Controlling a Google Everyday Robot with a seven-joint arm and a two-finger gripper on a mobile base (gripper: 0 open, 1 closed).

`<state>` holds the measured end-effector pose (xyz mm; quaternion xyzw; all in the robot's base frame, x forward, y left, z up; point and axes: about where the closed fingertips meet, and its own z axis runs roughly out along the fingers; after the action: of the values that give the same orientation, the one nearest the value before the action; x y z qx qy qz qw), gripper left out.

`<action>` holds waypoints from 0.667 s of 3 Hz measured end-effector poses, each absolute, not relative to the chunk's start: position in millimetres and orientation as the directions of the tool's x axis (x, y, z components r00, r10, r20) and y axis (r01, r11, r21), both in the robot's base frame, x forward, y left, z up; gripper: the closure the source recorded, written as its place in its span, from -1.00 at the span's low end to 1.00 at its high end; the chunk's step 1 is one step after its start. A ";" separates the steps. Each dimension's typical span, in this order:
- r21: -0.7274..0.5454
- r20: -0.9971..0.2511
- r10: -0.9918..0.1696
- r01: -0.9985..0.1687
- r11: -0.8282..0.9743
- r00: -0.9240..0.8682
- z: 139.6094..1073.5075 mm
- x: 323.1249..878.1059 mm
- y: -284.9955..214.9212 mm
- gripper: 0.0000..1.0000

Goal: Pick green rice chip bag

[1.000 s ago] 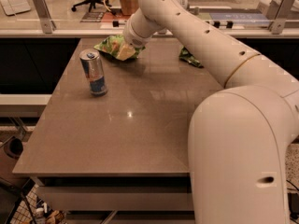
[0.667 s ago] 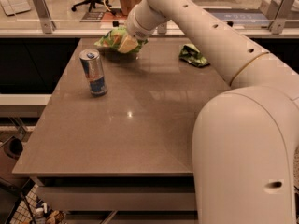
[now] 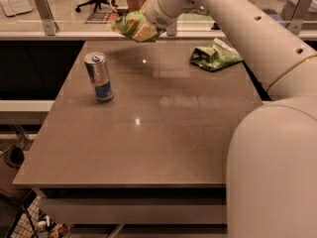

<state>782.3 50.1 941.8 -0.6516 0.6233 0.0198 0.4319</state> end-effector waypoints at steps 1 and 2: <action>-0.558 -0.590 -0.774 -0.809 0.185 0.230 962.6 778.9 34.4 1.00; -0.600 -0.611 -0.752 -0.765 0.236 0.247 998.3 778.1 12.5 1.00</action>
Offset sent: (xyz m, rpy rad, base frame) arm -0.0067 -0.0509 0.0689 0.1118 -0.1205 -0.0601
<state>778.1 12.5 998.3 -0.6182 0.6135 0.0062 0.4914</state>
